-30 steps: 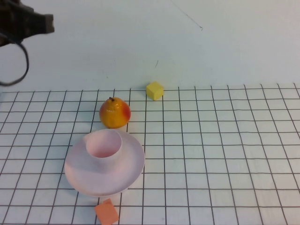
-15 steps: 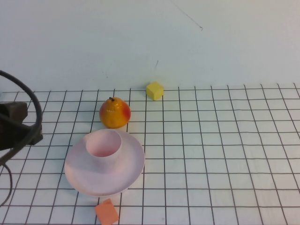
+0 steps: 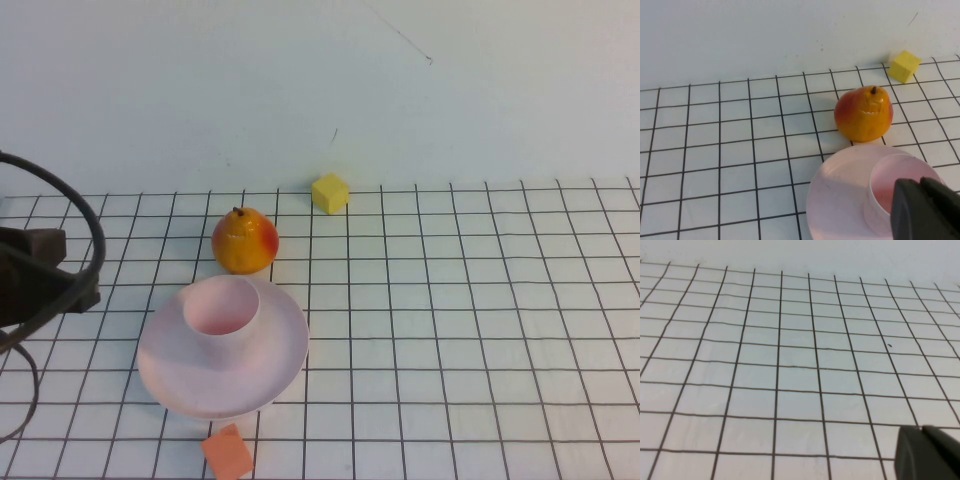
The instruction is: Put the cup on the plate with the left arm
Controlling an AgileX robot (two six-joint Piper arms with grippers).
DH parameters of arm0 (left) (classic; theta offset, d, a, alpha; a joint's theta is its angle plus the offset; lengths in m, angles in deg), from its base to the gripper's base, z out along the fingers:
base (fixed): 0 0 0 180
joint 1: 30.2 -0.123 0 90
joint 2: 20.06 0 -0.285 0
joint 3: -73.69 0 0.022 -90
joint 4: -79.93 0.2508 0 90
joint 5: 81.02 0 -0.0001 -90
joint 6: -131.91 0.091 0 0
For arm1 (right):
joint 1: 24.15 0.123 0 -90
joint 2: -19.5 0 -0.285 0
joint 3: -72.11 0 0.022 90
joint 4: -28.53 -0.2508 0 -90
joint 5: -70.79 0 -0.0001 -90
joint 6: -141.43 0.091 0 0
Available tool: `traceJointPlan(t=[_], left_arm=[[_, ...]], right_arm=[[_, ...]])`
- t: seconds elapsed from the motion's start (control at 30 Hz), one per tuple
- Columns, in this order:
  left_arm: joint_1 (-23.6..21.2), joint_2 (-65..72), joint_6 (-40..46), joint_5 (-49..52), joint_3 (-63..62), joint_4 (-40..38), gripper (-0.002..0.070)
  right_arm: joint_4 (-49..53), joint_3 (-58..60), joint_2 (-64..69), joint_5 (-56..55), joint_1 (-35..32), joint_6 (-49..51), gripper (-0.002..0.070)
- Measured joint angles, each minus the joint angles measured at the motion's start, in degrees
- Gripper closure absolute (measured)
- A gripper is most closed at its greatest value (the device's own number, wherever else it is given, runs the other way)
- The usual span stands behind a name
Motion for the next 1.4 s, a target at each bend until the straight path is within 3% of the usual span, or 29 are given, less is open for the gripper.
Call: traceJointPlan(t=[0.37,0.6,0.87,1.07,1.23,1.4], left_arm=[[1.75,-1.99,0.00,0.41,0.00,-0.27,0.0676],[1.62,-15.98,0.00,9.39,0.00,1.49,0.0676],[-4.04,-37.32,0.11,24.90,0.00,1.63,0.0676],[-8.67,-43.91,6.96,27.90,0.00,1.63,0.0676],[-12.80,-44.03,10.67,17.55,5.54,-1.66,0.0676],[-14.55,-44.03,12.76,-6.24,21.44,-2.87,0.0676]], right_arm=[[0.00,0.00,0.00,0.00,0.00,0.00,0.0678],[0.00,0.00,0.00,0.00,0.00,0.00,0.0678],[0.00,0.00,0.00,0.00,0.00,0.00,0.0678],[0.00,0.00,0.00,0.00,0.00,0.00,0.0678],[0.00,0.00,0.00,0.00,0.00,0.00,0.0678],[0.00,0.00,0.00,0.00,0.00,0.00,0.0678]])
